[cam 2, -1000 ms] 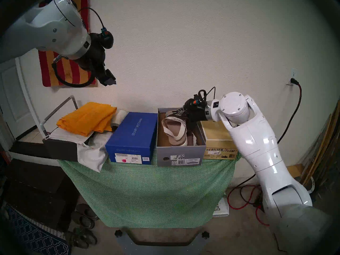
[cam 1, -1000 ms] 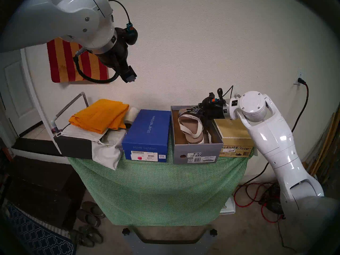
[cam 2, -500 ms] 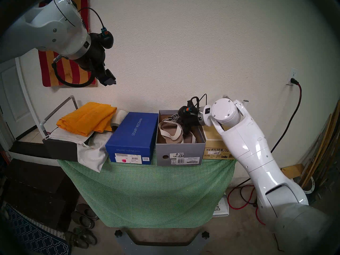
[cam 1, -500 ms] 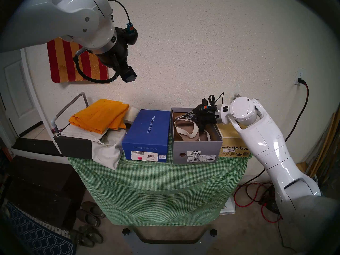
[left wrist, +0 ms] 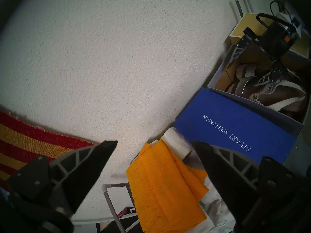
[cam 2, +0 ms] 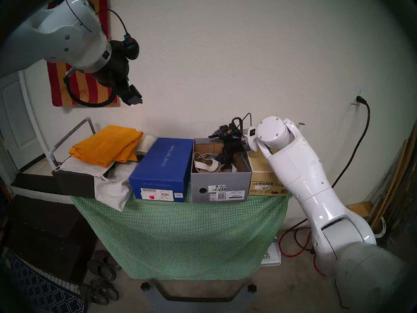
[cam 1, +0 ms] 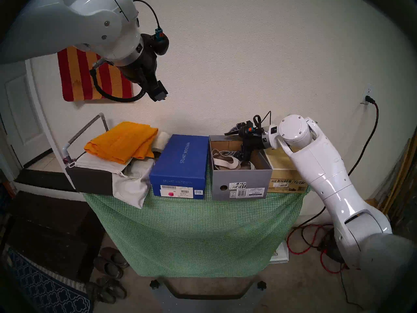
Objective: Put shoes into shoe box
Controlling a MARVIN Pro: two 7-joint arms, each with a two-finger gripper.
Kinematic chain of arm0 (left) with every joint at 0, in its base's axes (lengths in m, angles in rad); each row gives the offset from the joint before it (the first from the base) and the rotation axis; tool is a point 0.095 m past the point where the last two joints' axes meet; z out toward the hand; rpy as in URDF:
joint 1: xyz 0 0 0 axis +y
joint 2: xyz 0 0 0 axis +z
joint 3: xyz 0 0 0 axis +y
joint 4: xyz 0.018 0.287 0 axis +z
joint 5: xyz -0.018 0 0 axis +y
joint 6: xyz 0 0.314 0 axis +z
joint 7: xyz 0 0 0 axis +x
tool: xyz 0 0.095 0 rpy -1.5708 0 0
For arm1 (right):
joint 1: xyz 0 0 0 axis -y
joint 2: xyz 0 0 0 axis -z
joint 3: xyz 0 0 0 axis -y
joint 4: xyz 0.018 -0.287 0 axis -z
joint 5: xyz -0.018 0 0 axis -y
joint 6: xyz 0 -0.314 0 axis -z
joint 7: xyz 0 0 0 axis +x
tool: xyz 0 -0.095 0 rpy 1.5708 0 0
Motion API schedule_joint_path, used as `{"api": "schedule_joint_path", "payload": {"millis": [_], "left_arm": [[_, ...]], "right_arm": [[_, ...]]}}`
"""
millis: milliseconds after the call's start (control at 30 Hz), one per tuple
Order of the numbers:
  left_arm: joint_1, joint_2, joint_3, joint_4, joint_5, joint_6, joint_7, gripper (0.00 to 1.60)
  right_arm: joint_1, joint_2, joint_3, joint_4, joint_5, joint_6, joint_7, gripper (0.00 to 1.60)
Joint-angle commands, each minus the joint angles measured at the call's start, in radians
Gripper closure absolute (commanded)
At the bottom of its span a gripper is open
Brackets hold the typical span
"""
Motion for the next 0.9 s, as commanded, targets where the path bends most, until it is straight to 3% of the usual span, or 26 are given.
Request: {"api": "schedule_joint_path", "payload": {"millis": [0, 300, 400, 600, 867], "left_arm": [[0.001, -0.001, 0.0, 0.002, 0.0, -0.001, 0.001, 0.0], [0.001, -0.001, 0.0, 0.002, 0.001, -0.001, 0.0, 0.0], [0.001, -0.001, 0.0, 0.002, 0.001, -0.001, 0.0, 0.0], [0.001, 0.0, 0.0, 0.001, 0.002, -0.001, -0.002, 0.0], [0.0, 0.0, 0.0, 0.001, 0.003, 0.0, -0.004, 0.0]], "right_arm": [[0.112, -0.021, 0.068, -0.001, -0.006, 0.054, 0.051, 0.0], [0.213, -0.032, 0.126, 0.054, -0.014, 0.138, 0.181, 0.0], [0.249, -0.052, 0.142, 0.08, -0.003, 0.148, 0.178, 0.0], [0.317, -0.116, 0.272, 0.059, 0.068, 0.128, 0.065, 0.0], [0.391, -0.096, 0.429, -0.037, 0.14, 0.104, -0.068, 0.0]]}}
